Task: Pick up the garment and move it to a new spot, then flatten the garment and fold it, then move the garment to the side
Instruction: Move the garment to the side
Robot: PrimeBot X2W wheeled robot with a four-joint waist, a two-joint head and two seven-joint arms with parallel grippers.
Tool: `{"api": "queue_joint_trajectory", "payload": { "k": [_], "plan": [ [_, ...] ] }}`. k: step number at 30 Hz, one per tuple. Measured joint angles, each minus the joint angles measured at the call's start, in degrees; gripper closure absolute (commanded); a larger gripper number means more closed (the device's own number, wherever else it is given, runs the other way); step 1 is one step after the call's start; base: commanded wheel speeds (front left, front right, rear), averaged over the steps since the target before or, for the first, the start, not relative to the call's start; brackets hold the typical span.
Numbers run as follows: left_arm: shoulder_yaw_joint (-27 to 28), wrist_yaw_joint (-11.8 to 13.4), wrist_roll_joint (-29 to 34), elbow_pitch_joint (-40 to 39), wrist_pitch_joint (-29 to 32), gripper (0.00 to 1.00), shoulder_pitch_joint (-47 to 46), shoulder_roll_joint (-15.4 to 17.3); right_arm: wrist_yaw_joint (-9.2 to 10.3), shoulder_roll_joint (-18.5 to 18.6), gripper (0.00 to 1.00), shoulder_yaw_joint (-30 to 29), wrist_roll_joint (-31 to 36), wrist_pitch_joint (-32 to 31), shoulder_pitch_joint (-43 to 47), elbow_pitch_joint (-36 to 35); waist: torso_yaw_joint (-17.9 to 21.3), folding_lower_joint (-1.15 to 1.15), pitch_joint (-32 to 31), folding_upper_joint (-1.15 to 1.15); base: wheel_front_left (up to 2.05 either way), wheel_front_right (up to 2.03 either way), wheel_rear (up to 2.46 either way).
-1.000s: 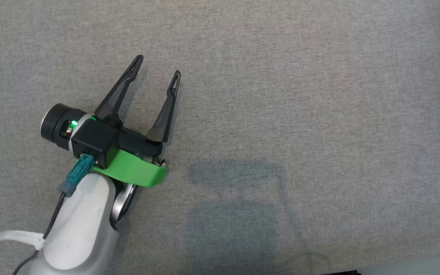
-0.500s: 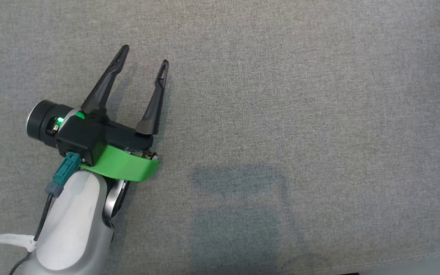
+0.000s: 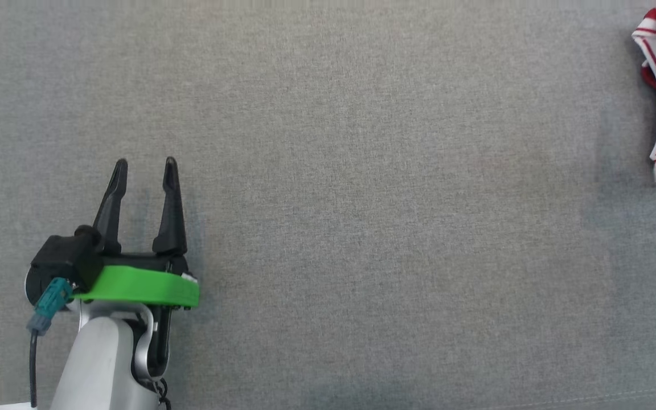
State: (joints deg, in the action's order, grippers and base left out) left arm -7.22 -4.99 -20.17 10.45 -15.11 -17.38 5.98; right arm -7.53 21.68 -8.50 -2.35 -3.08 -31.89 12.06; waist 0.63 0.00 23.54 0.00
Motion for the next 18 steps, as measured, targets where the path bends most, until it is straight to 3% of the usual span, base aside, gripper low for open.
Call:
{"api": "queue_joint_trajectory", "payload": {
  "k": [9,18],
  "plan": [
    [2.9,2.2,-1.0,6.6,0.5,0.00,2.7,0.3,0.01,-6.7,0.00,1.8,-5.1,3.4,9.0,-4.7,-1.6,0.00,-8.6,0.00,0.00,0.00,0.00],
    [4.4,4.3,-1.9,8.6,1.7,0.00,6.4,1.3,0.00,-14.0,0.00,4.3,-7.3,6.1,16.4,-4.9,-3.2,0.00,-15.9,0.00,0.00,0.00,0.00]
  ]
}}
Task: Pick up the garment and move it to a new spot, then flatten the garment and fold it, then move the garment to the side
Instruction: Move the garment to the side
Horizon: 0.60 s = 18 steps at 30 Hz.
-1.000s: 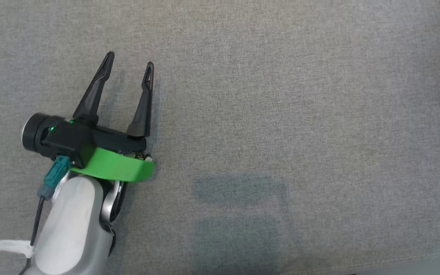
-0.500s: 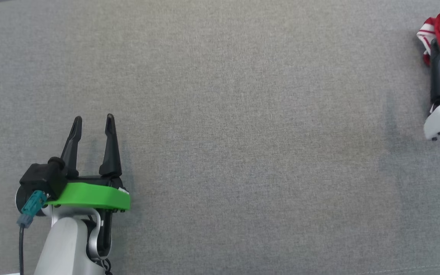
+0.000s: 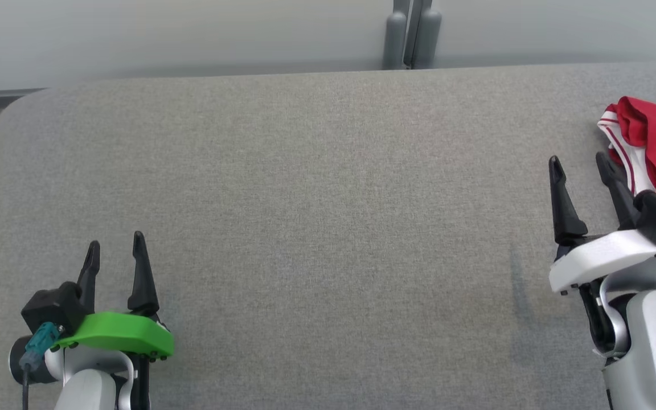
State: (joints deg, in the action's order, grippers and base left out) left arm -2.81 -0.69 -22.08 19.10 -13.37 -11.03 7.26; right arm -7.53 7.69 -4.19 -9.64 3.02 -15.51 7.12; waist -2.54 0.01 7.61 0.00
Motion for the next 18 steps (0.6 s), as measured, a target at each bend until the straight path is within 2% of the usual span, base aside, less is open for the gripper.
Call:
{"api": "queue_joint_trajectory", "payload": {
  "k": [4,8,18],
  "plan": [
    [-0.6,-0.4,-0.1,0.8,0.0,0.00,1.8,0.2,0.01,-2.0,0.00,-0.8,-0.4,1.5,2.7,0.6,-0.8,0.00,-2.5,0.00,0.00,0.00,0.00],
    [-1.9,-1.9,0.4,1.7,-0.4,0.00,2.8,0.8,0.01,-3.6,0.00,-0.7,-0.4,1.7,4.9,1.7,-1.8,0.00,-4.2,0.00,0.00,0.00,0.00],
    [-3.7,-3.4,1.5,2.1,-1.3,0.00,6.5,0.7,0.01,-4.8,0.00,-0.1,-0.3,4.3,10.4,5.0,-3.3,0.00,-7.3,0.00,0.00,0.00,0.00]
  ]
}}
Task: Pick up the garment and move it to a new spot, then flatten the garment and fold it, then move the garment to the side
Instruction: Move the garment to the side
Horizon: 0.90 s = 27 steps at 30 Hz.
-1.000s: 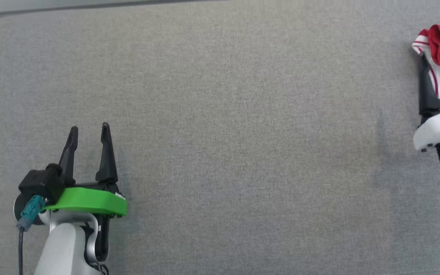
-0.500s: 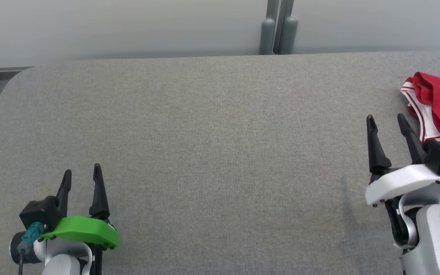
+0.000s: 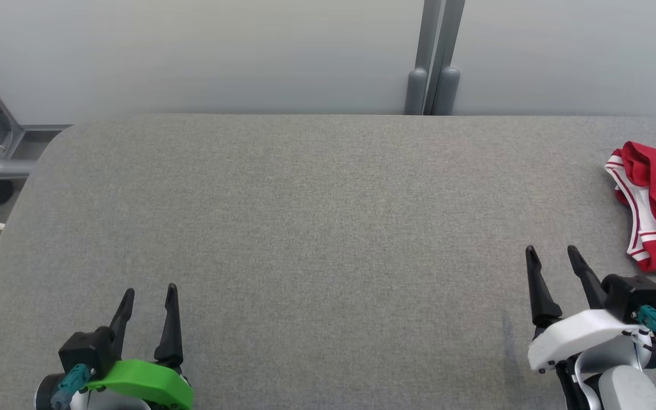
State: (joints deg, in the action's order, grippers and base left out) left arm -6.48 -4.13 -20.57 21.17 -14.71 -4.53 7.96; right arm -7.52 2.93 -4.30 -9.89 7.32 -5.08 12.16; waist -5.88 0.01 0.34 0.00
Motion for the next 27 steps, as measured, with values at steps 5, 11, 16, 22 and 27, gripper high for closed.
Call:
{"api": "queue_joint_trajectory", "payload": {
  "k": [5,11,16,22,27],
  "plan": [
    [-0.1,-0.1,0.2,0.1,-0.1,0.00,1.1,-0.1,0.00,0.0,0.00,0.7,-0.9,0.1,1.9,1.6,0.1,0.00,-1.0,0.00,0.00,0.00,0.00],
    [-0.5,-0.2,0.6,0.2,-0.1,0.00,1.6,0.0,0.00,-0.1,0.00,1.7,-0.5,-0.2,2.5,2.4,0.5,0.00,-1.4,0.00,0.00,0.00,0.00],
    [-0.9,-0.2,1.0,0.3,-0.2,0.00,1.6,0.0,0.00,-0.1,0.00,2.4,-0.4,-0.2,2.9,2.7,0.5,0.00,-1.6,0.00,0.00,0.00,0.00],
    [-1.0,-0.2,0.5,0.7,0.0,0.00,1.2,0.1,0.00,-0.1,0.00,3.2,-1.1,-0.2,3.4,2.8,0.7,0.00,-1.4,0.00,0.00,0.00,0.00],
    [-1.1,-0.3,0.1,0.7,0.2,0.00,0.6,0.2,0.00,-0.1,0.00,3.3,-2.1,-0.2,3.4,2.8,0.9,0.00,-1.0,0.00,0.00,0.00,0.00]
  ]
}}
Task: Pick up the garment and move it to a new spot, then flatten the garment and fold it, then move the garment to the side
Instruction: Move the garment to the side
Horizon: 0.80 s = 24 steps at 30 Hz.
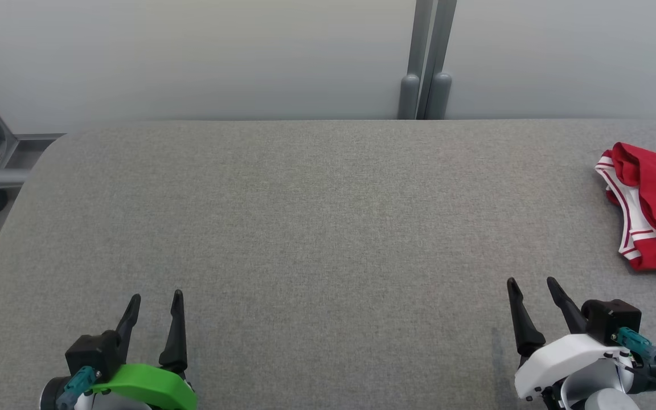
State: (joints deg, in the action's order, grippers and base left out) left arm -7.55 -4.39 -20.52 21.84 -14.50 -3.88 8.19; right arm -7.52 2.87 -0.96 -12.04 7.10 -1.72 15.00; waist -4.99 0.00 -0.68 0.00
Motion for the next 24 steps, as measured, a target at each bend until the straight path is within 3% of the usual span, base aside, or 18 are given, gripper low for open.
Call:
{"api": "queue_joint_trajectory", "payload": {
  "k": [24],
  "plan": [
    [-1.0,0.7,-1.0,0.2,0.6,0.00,-0.3,0.5,0.00,0.0,0.00,0.6,-0.8,0.0,0.0,0.1,-0.8,0.00,0.8,0.00,0.00,0.00,0.00]
  ]
}}
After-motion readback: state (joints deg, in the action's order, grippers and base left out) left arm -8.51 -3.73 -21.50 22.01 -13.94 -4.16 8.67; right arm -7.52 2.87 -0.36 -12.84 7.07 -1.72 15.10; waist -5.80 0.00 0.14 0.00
